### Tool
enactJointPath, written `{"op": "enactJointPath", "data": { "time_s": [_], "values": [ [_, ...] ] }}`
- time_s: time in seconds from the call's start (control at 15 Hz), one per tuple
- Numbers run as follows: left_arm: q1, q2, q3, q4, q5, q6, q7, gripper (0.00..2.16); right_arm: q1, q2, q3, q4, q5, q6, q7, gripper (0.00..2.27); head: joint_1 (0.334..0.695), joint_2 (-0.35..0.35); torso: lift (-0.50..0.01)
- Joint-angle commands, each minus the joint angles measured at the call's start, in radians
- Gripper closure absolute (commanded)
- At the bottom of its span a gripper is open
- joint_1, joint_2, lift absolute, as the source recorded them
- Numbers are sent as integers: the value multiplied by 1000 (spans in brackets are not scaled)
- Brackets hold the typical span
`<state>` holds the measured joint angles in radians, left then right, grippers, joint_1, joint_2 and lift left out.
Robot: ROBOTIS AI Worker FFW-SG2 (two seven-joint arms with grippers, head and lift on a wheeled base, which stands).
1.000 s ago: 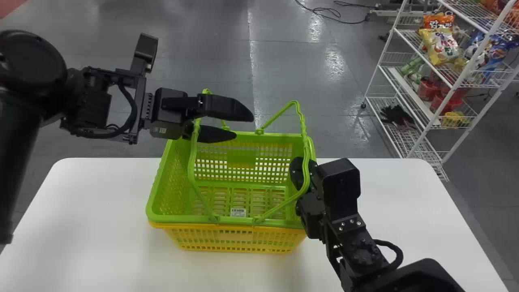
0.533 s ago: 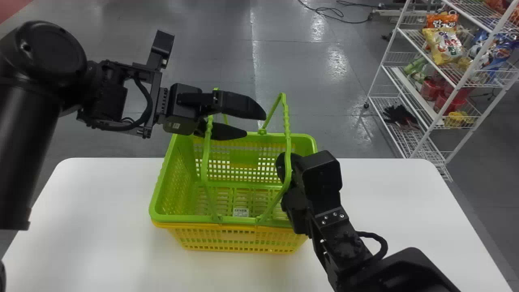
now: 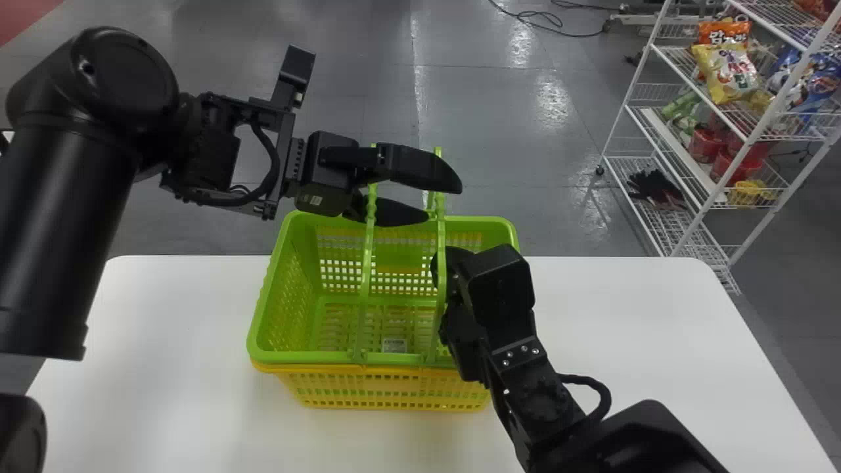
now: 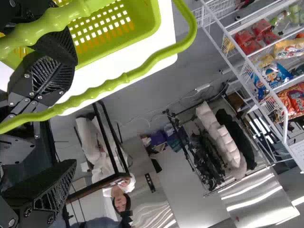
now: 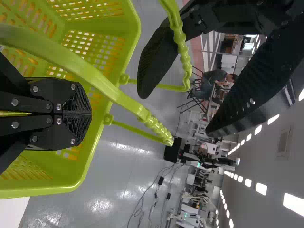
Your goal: Grasp handle with right gripper to insert into left gripper then lift and swing left to center
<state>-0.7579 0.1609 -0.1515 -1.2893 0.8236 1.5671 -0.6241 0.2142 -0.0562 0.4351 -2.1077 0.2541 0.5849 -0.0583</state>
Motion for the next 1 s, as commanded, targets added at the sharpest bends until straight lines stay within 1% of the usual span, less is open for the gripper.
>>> {"op": "enactJointPath", "data": {
  "time_s": [0.0, 0.33, 0.53, 0.6, 0.67, 0.73, 0.8, 0.87, 0.93],
  "values": [
    [-1, -9, -5, 15, -8, 4, 0, 80, -7, 1, 19, 5, 8, 4, 0, 2219, 695, -53, -93],
    [-4, -23, 0, 47, 6, 4, -5, 80, -1, 1, 39, 8, 27, 7, -2, 2219, 695, -46, -93],
    [-6, -23, 6, 48, 17, 4, -6, 80, 70, -1, -19, -49, 31, -24, -12, 2192, 695, -50, -93],
    [-6, -23, 7, 50, 25, 4, -6, 80, 111, -1, -55, -84, 30, -36, -17, 2098, 695, -65, -93],
    [-8, -23, 10, 58, 32, 4, -6, 80, 149, -4, -84, -115, 22, -55, -17, 1939, 695, -79, -93],
    [-17, -23, 12, 74, 43, 4, -8, 80, 197, -13, -111, -149, 19, -79, -15, 1642, 695, -92, -93],
    [-21, -23, 13, 87, 51, 4, -9, 80, 243, -27, -130, -178, 19, -82, -14, 1177, 695, -106, -93],
    [-32, -23, 13, 108, 65, 4, -14, 80, 283, -39, -147, -201, 19, -95, -11, 616, 695, -120, -93],
    [-51, -23, 12, 157, 85, 4, -31, 80, 327, -47, -168, -221, 19, -113, -11, 157, 695, -147, -93]
  ]
}}
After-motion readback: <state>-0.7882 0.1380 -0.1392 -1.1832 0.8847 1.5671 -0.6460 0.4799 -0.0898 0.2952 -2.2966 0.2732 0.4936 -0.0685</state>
